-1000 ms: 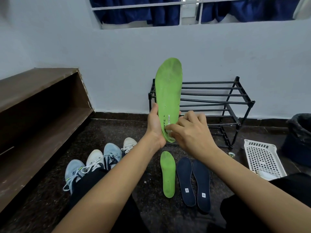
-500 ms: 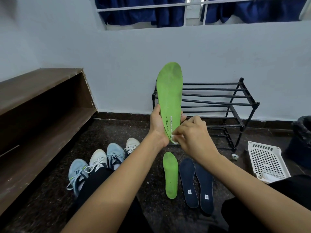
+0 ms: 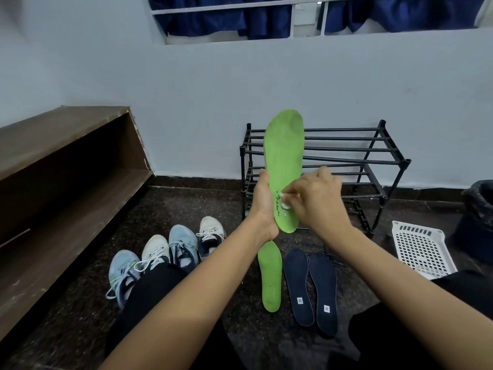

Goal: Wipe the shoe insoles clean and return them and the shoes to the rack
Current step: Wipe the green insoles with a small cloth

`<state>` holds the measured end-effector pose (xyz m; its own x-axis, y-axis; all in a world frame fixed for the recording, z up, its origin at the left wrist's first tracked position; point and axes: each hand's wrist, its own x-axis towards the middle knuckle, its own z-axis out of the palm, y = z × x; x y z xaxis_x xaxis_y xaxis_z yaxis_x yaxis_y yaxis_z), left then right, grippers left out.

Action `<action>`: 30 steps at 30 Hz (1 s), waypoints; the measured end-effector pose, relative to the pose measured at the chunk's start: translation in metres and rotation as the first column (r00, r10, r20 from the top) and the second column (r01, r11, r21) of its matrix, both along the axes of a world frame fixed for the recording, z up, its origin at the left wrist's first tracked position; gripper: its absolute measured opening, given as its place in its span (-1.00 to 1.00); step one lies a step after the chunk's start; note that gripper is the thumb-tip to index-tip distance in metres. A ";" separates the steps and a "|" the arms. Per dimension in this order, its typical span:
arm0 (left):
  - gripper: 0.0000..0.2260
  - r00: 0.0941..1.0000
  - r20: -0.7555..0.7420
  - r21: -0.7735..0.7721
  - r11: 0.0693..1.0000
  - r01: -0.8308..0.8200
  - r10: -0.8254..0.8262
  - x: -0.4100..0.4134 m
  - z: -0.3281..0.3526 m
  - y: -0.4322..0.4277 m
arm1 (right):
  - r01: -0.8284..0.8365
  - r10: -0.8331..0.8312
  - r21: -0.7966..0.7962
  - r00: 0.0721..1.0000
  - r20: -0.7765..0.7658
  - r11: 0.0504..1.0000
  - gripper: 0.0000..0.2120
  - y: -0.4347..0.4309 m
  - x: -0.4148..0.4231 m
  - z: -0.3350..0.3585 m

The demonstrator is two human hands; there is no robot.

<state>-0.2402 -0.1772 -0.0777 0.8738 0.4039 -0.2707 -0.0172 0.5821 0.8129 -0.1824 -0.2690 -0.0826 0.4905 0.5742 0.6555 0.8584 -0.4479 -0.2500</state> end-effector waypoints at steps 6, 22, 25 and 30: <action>-0.33 0.996 0.022 -0.046 0.996 -0.080 0.082 -0.001 0.008 0.023 | -0.180 0.179 0.013 0.965 -0.194 0.984 -0.91 0.005 -0.023 -0.008; -0.41 0.998 -0.030 0.020 0.999 0.047 -0.046 0.000 -0.004 -0.004 | 0.122 -0.122 0.099 0.993 -0.002 0.988 -0.92 0.000 0.006 0.004; -0.39 0.999 -0.045 0.030 0.999 0.028 -0.026 -0.003 0.002 0.005 | 0.039 -0.037 0.059 0.998 -0.045 0.997 -0.93 0.003 -0.007 0.002; -0.35 0.998 -0.015 0.028 0.997 -0.065 0.065 -0.003 0.009 0.022 | -0.095 0.092 -0.025 0.990 -0.104 0.995 -0.91 0.005 -0.029 -0.010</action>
<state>-0.2436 -0.1552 -0.0690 0.8411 0.4675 -0.2721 -0.0415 0.5573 0.8293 -0.2112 -0.2643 -0.0929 0.4973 0.6396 0.5861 0.8675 -0.3753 -0.3264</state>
